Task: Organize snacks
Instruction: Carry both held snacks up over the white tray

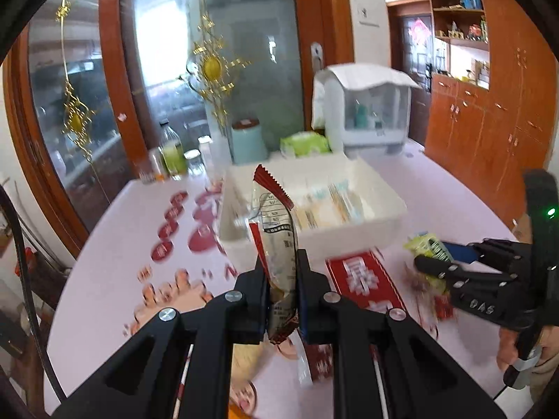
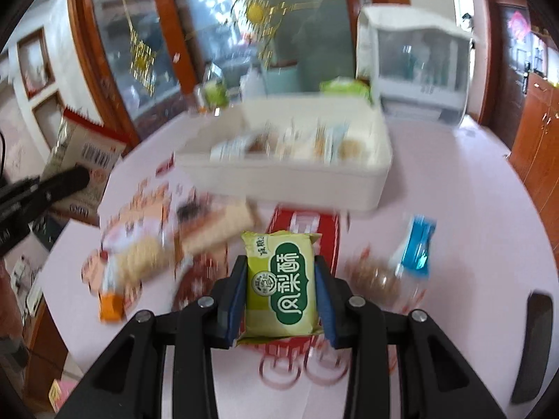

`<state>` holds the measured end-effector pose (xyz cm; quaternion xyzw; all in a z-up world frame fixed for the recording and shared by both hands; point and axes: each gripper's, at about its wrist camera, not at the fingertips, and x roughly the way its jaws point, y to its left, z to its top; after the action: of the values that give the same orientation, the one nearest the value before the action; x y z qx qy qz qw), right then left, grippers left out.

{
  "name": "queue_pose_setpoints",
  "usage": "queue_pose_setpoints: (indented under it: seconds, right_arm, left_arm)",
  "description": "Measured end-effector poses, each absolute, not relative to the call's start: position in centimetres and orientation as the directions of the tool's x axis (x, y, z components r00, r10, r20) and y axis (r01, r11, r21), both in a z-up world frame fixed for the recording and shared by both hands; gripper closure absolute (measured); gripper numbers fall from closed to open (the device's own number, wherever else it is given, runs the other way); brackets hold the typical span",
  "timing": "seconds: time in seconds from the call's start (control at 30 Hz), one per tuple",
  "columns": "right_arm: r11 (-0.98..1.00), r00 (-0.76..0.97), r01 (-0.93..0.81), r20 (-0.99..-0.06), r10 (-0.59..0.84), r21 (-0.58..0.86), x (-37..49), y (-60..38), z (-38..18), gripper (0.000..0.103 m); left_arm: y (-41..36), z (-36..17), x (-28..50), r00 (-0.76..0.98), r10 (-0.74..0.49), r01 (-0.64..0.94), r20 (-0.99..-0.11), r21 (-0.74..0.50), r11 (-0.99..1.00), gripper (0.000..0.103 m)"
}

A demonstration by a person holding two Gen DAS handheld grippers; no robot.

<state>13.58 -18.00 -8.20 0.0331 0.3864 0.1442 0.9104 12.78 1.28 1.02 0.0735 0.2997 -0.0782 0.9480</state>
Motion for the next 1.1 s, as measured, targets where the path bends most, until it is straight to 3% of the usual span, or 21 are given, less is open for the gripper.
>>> queue_pose_setpoints:
  seconds: [0.37,0.8,1.1]
  right_arm:
    - [0.97,0.8,-0.204,-0.548,0.245,0.135,17.1,-18.0,-0.5,0.066]
    - [0.965,0.858,-0.128,-0.463,0.223,0.228,21.9,-20.6,5.4,0.066]
    - [0.969,0.841,0.006,-0.525,0.129,0.247,28.9,-21.5,5.0,0.066]
  left_arm:
    - [1.4,5.9,17.6,0.857,-0.054,0.127,-0.513,0.108,0.986,0.092]
    - [-0.1,4.5,24.5,0.816,0.006,0.086,-0.578,0.132,0.987,0.092]
    - [-1.7,3.0,31.2,0.805,0.072,0.032,-0.589,0.165,0.986,0.092]
